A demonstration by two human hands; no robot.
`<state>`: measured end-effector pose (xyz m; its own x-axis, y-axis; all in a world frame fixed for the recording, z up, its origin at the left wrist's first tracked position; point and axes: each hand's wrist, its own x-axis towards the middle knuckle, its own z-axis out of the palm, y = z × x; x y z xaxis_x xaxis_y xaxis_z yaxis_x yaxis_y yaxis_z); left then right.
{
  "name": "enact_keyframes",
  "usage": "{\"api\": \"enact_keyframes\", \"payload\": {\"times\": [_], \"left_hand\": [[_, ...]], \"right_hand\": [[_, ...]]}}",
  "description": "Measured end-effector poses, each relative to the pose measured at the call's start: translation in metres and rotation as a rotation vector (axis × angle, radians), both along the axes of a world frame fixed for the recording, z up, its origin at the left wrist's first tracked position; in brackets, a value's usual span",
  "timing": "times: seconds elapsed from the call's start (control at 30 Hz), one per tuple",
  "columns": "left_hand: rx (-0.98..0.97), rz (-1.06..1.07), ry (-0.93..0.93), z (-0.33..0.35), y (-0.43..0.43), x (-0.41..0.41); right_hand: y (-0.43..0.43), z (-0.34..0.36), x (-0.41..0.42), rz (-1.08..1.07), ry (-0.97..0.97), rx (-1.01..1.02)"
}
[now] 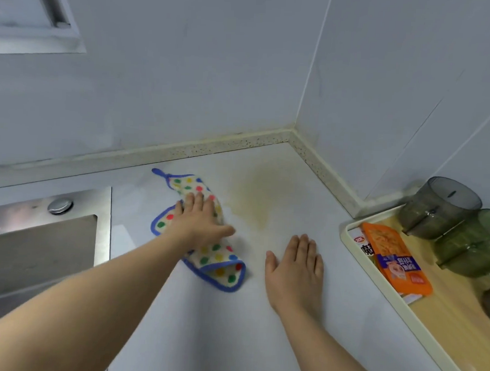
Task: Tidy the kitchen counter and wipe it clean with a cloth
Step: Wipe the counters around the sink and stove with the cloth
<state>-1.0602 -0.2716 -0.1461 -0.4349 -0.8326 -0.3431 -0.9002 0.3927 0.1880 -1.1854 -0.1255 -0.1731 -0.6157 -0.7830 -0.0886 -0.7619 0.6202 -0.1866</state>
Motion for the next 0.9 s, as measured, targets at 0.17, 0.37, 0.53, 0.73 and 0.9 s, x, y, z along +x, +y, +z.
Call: {"api": "enact_keyframes", "payload": {"times": [0.17, 0.37, 0.53, 0.73, 0.9], "left_hand": [[-0.151, -0.119, 0.132, -0.019, 0.057, -0.023], [-0.186, 0.033, 0.063, -0.020, 0.000, 0.001], [-0.191, -0.019, 0.141, -0.022, 0.025, -0.031], [-0.176, -0.154, 0.217, -0.026, 0.038, -0.032], [-0.189, 0.023, 0.146, -0.021, 0.018, -0.035]], "right_hand": [[-0.004, -0.009, 0.006, -0.081, 0.023, -0.111], [-0.002, -0.007, 0.005, -0.052, 0.002, -0.089], [-0.006, -0.009, 0.003, -0.097, -0.020, -0.082], [-0.001, 0.000, 0.002, 0.004, -0.057, -0.016], [0.002, 0.008, -0.035, 0.081, 0.055, -0.047]]}}
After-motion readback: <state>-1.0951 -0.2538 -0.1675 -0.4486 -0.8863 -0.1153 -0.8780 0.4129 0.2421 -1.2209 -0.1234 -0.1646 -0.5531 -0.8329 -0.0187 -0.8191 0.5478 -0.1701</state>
